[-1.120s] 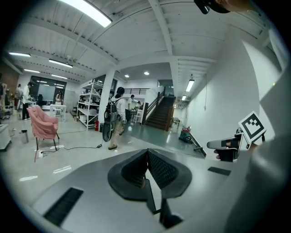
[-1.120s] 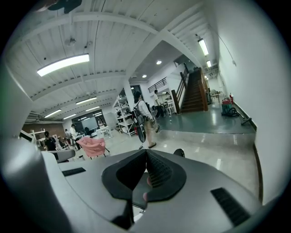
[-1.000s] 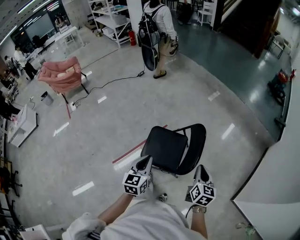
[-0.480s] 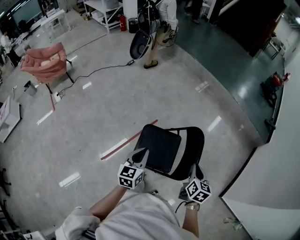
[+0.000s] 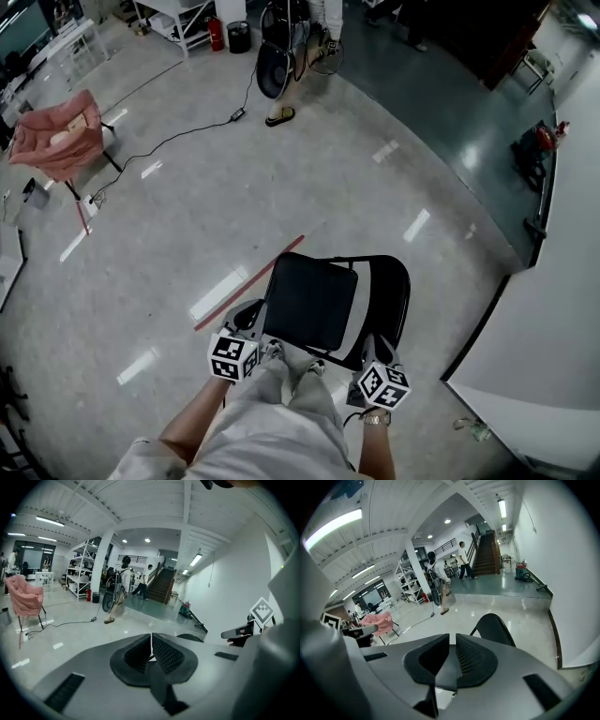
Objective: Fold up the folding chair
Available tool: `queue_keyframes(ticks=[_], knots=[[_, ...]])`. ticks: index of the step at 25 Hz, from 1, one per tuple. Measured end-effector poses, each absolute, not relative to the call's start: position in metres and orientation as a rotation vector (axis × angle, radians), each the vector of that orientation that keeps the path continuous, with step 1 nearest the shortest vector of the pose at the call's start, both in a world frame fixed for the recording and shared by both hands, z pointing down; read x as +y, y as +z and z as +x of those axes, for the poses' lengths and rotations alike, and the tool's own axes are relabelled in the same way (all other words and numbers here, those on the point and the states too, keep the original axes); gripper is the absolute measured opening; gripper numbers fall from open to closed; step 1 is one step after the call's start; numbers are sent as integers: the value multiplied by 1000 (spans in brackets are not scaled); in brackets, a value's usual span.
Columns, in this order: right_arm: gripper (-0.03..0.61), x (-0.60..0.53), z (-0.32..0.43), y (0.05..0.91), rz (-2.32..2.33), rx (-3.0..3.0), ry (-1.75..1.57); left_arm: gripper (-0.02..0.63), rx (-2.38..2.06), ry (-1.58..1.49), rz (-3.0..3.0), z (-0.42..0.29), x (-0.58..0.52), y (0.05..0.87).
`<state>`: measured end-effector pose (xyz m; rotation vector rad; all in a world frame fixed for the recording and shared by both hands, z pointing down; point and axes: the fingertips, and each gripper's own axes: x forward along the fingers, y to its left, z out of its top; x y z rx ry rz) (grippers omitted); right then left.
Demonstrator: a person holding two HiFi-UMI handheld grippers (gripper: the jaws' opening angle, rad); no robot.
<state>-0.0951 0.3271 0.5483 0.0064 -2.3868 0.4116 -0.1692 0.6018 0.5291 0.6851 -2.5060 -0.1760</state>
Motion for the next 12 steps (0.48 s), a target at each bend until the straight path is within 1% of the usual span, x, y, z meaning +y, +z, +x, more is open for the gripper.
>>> queue_keyframes(ticks=[1, 5, 10, 12], knots=[[27, 324, -95, 557, 10, -2367, 412, 12, -2487, -170, 678, -170, 602, 537], [121, 300, -108, 587, 19, -2324, 335, 12, -2409, -173, 662, -175, 595, 571], [199, 251, -147, 621, 33, -2293, 233, 13, -2358, -235, 622, -205, 567, 612], [215, 230, -158, 633, 55, -2291, 207, 14, -2343, -239, 627, -214, 551, 628]])
